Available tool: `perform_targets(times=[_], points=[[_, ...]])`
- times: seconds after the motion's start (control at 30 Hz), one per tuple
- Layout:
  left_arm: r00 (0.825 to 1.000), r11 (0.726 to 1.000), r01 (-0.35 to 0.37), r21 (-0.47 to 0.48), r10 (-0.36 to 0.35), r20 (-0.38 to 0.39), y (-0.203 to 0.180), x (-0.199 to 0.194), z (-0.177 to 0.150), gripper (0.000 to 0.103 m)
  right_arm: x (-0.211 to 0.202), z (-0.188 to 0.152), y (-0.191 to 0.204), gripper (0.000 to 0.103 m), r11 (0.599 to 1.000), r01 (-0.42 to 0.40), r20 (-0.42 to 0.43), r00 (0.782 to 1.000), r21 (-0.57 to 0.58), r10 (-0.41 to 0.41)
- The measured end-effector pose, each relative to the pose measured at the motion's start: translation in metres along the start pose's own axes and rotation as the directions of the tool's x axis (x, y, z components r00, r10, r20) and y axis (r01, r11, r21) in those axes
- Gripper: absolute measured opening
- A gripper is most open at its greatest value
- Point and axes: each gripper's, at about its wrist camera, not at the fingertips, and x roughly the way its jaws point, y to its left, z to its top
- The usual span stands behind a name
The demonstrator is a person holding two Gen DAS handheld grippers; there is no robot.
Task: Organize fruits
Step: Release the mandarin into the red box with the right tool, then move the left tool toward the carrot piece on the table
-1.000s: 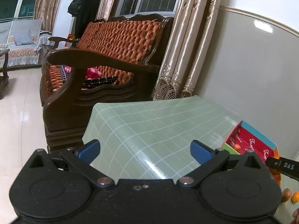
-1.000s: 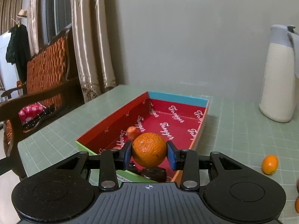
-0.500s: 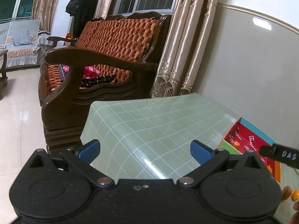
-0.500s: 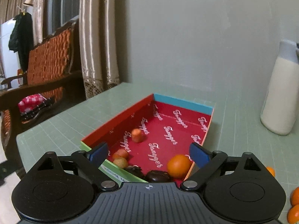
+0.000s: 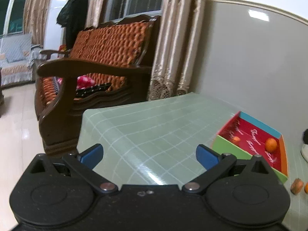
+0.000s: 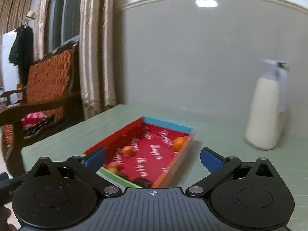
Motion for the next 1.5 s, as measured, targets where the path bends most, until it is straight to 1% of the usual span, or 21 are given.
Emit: perform_targets(times=[0.13,0.23,0.37,0.47,0.53,0.6,0.67,0.73,0.77,0.8,0.87,0.93,0.97,1.0,1.07,1.13,1.2,1.3,1.37,1.43,1.5], points=[[0.999,0.998,0.036,0.058,-0.038,0.023,-0.018,-0.006,-0.005,0.097,-0.021,-0.019,-0.022,0.103,0.997,0.073,0.039,0.997,-0.001,-0.073],[0.996,0.990,0.076,0.115,-0.081,0.036,-0.034,-0.012,-0.011,0.097,-0.035,-0.037,-0.040,0.103,0.989,0.149,0.074,0.986,0.000,-0.149],[0.988,0.972,0.125,0.200,-0.141,0.064,-0.059,-0.022,-0.020,0.097,-0.048,-0.058,-0.068,0.103,0.963,0.270,0.099,0.958,0.019,-0.270],[0.974,0.947,0.176,0.268,-0.207,0.093,-0.079,-0.033,-0.030,0.097,-0.054,-0.068,-0.094,0.103,0.929,0.358,0.106,0.924,0.088,-0.367],[0.961,0.923,0.218,0.318,-0.260,0.095,-0.093,-0.039,-0.037,0.097,-0.057,-0.072,-0.112,0.103,0.893,0.427,0.092,0.892,0.144,-0.442],[0.947,0.897,0.264,0.355,-0.311,0.082,-0.107,-0.044,-0.044,0.097,-0.060,-0.074,-0.126,0.103,0.845,0.503,0.070,0.851,0.184,-0.521],[0.930,0.868,0.309,0.389,-0.361,0.068,-0.120,-0.051,-0.051,0.097,-0.064,-0.078,-0.137,0.103,0.783,0.588,0.049,0.793,0.203,-0.608],[0.910,0.834,0.356,0.422,-0.412,0.047,-0.134,-0.055,-0.056,0.097,-0.068,-0.084,-0.144,0.103,0.712,0.673,0.033,0.722,0.203,-0.691],[0.903,0.819,0.372,0.438,-0.428,0.034,-0.141,-0.056,-0.059,0.097,-0.071,-0.086,-0.150,0.103,0.688,0.696,0.027,0.699,0.204,-0.715],[0.896,0.804,0.389,0.450,-0.444,0.020,-0.147,-0.058,-0.061,0.097,-0.074,-0.088,-0.154,0.103,0.676,0.706,0.019,0.689,0.209,-0.725],[0.877,0.773,0.429,0.467,-0.480,-0.013,-0.160,-0.059,-0.066,0.097,-0.078,-0.091,-0.163,0.103,0.667,0.709,0.004,0.684,0.230,-0.729],[0.860,0.744,0.463,0.482,-0.508,-0.041,-0.174,-0.059,-0.071,0.097,-0.084,-0.094,-0.170,0.103,0.651,0.720,-0.008,0.672,0.242,-0.740],[0.853,0.732,0.476,0.488,-0.519,-0.053,-0.179,-0.060,-0.073,0.097,-0.083,-0.093,-0.171,0.103,0.646,0.722,-0.016,0.669,0.247,-0.743],[0.848,0.722,0.485,0.493,-0.525,-0.065,-0.186,-0.060,-0.075,0.097,-0.085,-0.095,-0.176,0.103,0.640,0.724,-0.028,0.667,0.259,-0.744],[0.846,0.710,0.492,0.503,-0.527,-0.084,-0.197,-0.058,-0.079,0.097,-0.090,-0.099,-0.185,0.103,0.637,0.719,-0.047,0.673,0.278,-0.738],[0.838,0.700,0.508,0.502,-0.536,-0.100,-0.205,-0.054,-0.081,0.096,-0.095,-0.101,-0.190,0.103,0.640,0.713,-0.062,0.680,0.288,-0.730],[0.837,0.694,0.515,0.503,-0.535,-0.118,-0.213,-0.049,-0.083,0.094,-0.103,-0.105,-0.197,0.103,0.641,0.711,-0.072,0.684,0.289,-0.726],[0.839,0.699,0.524,0.486,-0.522,-0.152,-0.220,-0.040,-0.084,0.093,-0.105,-0.106,-0.201,0.103,0.635,0.718,-0.069,0.676,0.284,-0.733],[0.837,0.702,0.534,0.471,-0.518,-0.176,-0.225,-0.034,-0.084,0.092,-0.103,-0.106,-0.202,0.103,0.630,0.723,-0.065,0.670,0.282,-0.740],[0.831,0.698,0.547,0.463,-0.521,-0.196,-0.232,-0.027,-0.083,0.089,-0.102,-0.107,-0.202,0.103,0.631,0.722,-0.067,0.671,0.283,-0.738],[0.823,0.686,0.560,0.464,-0.525,-0.216,-0.239,-0.022,-0.082,0.086,-0.102,-0.108,-0.203,0.103,0.632,0.721,-0.071,0.673,0.283,-0.736]])
